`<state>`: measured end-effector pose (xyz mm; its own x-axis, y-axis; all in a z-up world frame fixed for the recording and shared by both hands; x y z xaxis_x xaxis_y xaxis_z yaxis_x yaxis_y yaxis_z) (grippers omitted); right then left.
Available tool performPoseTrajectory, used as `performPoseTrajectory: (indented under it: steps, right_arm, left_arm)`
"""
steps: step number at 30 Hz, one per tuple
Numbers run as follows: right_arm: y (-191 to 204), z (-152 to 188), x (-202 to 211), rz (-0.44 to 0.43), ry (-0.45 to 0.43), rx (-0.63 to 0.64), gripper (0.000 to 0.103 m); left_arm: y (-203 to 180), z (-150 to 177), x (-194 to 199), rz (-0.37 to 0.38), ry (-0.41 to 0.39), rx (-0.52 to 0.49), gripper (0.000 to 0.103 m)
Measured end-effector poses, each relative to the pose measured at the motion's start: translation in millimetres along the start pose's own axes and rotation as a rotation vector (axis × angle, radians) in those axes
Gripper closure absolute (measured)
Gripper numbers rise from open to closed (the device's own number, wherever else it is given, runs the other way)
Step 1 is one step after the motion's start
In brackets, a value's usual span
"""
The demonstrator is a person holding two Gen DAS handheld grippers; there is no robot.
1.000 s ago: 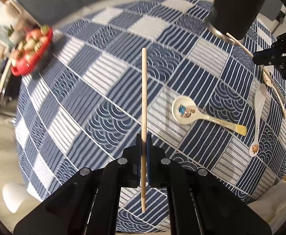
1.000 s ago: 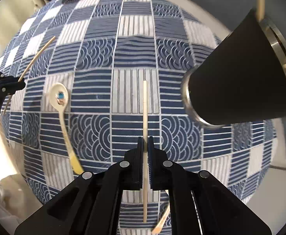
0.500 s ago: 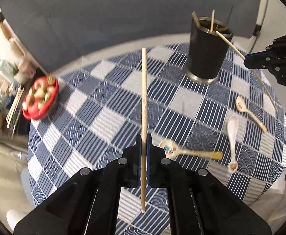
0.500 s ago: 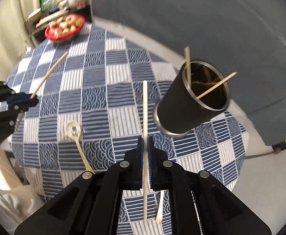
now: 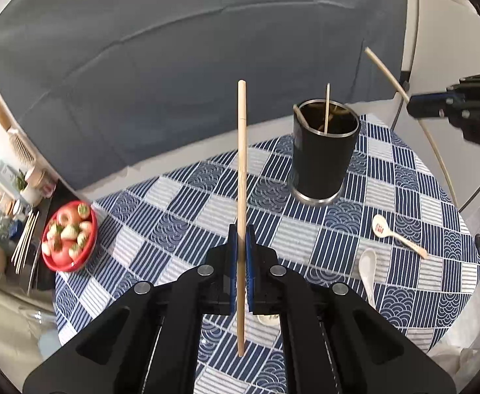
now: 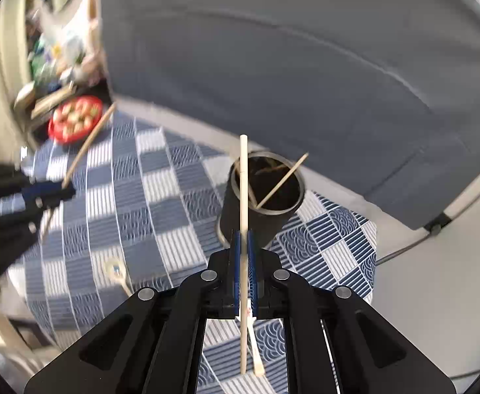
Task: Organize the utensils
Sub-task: 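Lift both held chopsticks upright above the black holder's opening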
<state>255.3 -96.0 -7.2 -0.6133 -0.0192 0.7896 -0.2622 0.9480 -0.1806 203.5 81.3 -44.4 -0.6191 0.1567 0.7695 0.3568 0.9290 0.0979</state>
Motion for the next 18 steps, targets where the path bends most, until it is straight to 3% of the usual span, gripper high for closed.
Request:
performPoseTrajectory:
  steps: [9, 18]
  right_arm:
    - [-46.2, -45.2, 22.6, 0.005, -0.187, -0.175, 0.099]
    - [-68.2, -80.7, 15.3, -0.117, -0.335, -0.177, 0.099]
  left_arm:
    - [-6.4, -43.3, -5.7, 0.018, -0.046, -0.017, 0.098]
    - [-17.8, -87.2, -17.1, 0.015, -0.074, -0.036, 0.098]
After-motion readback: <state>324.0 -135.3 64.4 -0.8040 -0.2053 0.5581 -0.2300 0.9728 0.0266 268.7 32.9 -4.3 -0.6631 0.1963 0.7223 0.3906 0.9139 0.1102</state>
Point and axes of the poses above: each gripper's, at about its wrist camera, not at the fingertips, and x roughly against the way its jaws point, y to its left, z to its underside, the point moved 10 cm from there along -x, roughly the way its jaws point, and after that the axes turned 5 degrees about x, right-handed, at the moved point
